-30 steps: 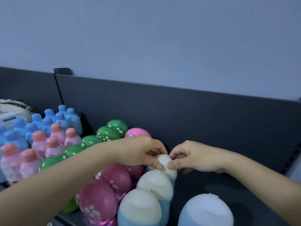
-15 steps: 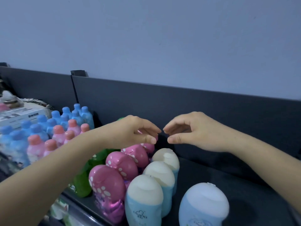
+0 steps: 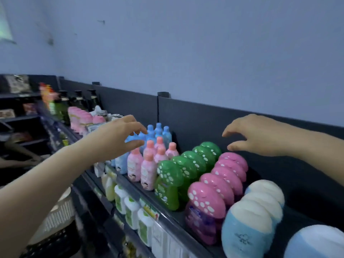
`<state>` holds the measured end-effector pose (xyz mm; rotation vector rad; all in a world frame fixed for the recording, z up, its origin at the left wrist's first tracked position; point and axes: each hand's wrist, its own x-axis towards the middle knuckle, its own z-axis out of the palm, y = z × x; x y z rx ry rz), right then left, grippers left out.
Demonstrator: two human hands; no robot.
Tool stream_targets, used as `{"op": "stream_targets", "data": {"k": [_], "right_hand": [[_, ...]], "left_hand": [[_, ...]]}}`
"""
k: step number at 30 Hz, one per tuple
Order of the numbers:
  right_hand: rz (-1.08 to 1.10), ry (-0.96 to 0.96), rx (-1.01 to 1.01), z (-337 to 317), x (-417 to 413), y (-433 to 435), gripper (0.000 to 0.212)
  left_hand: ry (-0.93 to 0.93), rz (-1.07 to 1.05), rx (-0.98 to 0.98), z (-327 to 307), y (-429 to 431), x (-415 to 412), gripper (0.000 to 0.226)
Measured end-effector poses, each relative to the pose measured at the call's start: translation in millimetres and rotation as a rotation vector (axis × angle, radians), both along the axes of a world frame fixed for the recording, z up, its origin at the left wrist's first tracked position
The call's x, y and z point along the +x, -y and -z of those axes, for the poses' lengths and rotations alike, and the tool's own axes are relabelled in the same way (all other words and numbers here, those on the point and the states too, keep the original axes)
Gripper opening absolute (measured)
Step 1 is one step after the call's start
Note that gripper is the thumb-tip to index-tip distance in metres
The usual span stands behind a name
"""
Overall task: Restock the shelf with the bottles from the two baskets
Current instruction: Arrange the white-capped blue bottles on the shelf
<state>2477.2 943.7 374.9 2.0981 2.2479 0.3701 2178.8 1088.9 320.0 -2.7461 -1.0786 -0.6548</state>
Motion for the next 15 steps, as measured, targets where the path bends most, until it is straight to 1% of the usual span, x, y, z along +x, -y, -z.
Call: {"op": "stream_targets", "data": {"k": [3,7,10,12,15], "right_hand": [[-0.078,0.045,0.012,-8.0,-59.7,-28.8,0.041],[-0.214,0.072,0.034,-2.3,-165.4,-73.4,0.035],[-0.323,0.095,0.006,16.6,-251.3,-106.3,0.036],[-0.392,0.106,-0.013,36.4,-305.6,-129.1,0.036],[-0.483,0.097,-0.029,68.1,-376.7,-164.0,0.033]], "left_hand": [[-0.028,-0.145,0.037,5.7,-4.5,-76.4,0.026],[-0.115,-0.316,0.035,16.1,-4.9,-191.6,0.026],[-0.174,-0.441,-0.013,26.4,-5.8,-283.0,0.027],[-0.204,-0.527,-0.046,34.3,-2.5,-338.5,0.032],[-0.214,-0.634,-0.104,48.1,3.5,-408.8,0.038]]}}
